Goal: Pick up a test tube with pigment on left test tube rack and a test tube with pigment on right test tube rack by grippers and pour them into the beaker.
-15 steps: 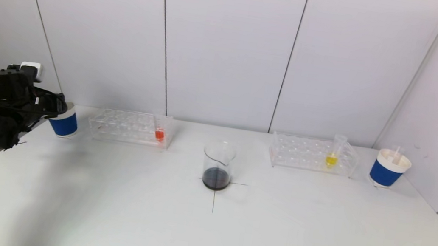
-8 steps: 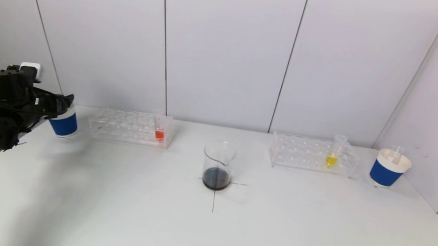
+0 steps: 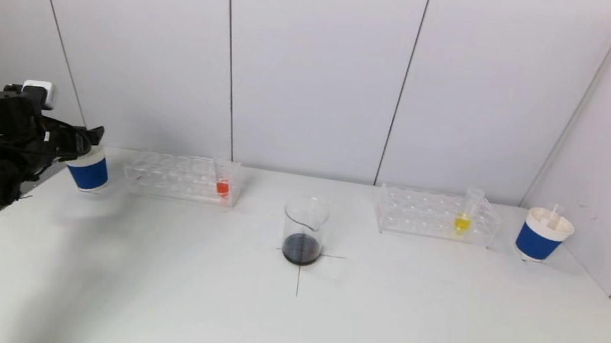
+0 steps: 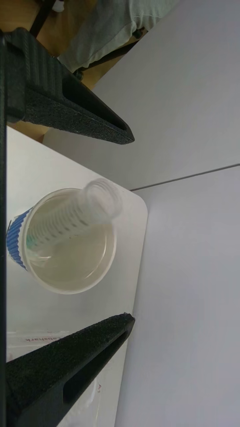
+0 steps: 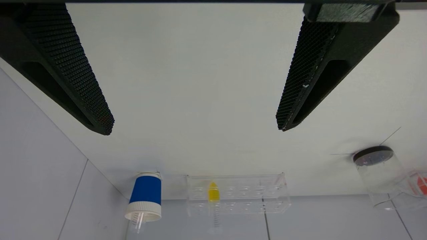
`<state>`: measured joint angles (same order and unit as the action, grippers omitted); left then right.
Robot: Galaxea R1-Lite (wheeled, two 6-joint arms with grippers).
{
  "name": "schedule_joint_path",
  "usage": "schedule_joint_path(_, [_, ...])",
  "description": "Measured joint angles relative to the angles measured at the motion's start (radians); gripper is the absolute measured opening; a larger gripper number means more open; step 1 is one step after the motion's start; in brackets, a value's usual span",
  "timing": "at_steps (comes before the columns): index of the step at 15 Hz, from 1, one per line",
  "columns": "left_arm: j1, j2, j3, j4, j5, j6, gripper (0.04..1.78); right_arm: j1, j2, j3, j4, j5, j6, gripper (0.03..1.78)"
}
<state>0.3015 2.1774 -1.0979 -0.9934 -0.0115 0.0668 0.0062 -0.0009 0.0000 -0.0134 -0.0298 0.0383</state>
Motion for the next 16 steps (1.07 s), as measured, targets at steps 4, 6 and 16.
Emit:
schedule_joint_path(4, [-0.045, -0.109, 0.066, 0.004, 0.004, -0.002, 1.76, 0.000, 0.000, 0.000, 0.000, 0.001, 0.000, 1.77])
schedule_joint_path(6, [-0.080, -0.189, 0.114, 0.014, 0.004, -0.001, 1.76, 0.000, 0.000, 0.000, 0.000, 0.001, 0.000, 1.77])
schedule_joint_path(16, [-0.314, -0.814, 0.413, 0.236, 0.005, -0.003, 1.76, 0.000, 0.000, 0.000, 0.000, 0.000, 0.000, 1.77])
